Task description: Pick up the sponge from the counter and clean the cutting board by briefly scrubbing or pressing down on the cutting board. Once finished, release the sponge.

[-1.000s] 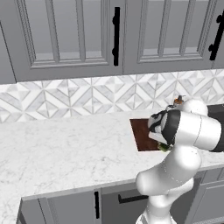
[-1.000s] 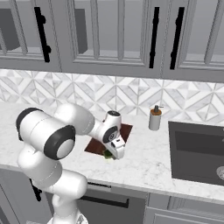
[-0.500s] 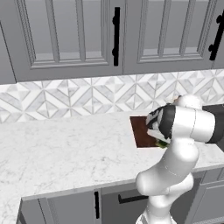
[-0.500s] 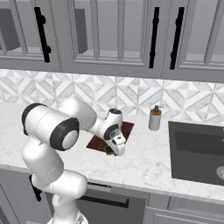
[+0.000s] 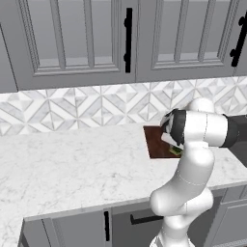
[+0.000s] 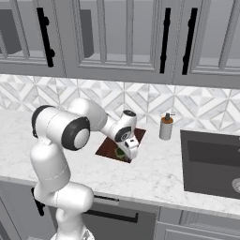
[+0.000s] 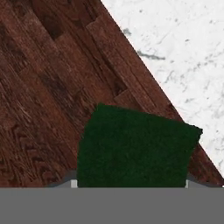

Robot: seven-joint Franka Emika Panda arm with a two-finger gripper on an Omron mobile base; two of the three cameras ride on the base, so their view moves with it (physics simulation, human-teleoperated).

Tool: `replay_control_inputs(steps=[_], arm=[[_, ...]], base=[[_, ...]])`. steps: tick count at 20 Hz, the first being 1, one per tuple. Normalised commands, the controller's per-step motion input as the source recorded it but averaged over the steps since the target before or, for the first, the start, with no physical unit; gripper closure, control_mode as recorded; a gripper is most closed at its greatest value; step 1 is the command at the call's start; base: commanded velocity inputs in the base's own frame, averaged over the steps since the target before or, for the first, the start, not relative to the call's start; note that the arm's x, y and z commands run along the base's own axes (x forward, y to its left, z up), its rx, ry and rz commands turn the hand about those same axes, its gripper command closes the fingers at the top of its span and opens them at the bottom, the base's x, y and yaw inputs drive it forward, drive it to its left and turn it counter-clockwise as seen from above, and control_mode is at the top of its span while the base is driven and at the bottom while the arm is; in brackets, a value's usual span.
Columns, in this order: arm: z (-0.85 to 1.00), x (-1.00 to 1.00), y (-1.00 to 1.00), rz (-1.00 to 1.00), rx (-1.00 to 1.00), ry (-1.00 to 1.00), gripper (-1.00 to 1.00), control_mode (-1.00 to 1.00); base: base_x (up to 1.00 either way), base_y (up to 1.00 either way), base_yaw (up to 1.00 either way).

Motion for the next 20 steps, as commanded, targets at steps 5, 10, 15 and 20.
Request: replay_control_inputs(steps=[5,10,15,20], arm=[[-0.06,0.35,0.0,0.0,0.0,-0.11,1.0,-1.0],[-0.56,0.46,0.02,0.0,0.0,-0.04,1.0,-1.0],[-0.19,0.6,0.0,0.0,0.0,-0.03,1.0,-1.0],[-0.29,0.55,0.03,0.0,0.0,-0.16,1.0,-1.0]], base=[[0.0,0.0,0.0],[0.0,0.0,0.0],[0.0,0.0,0.0],[0.0,0.0,0.0]])
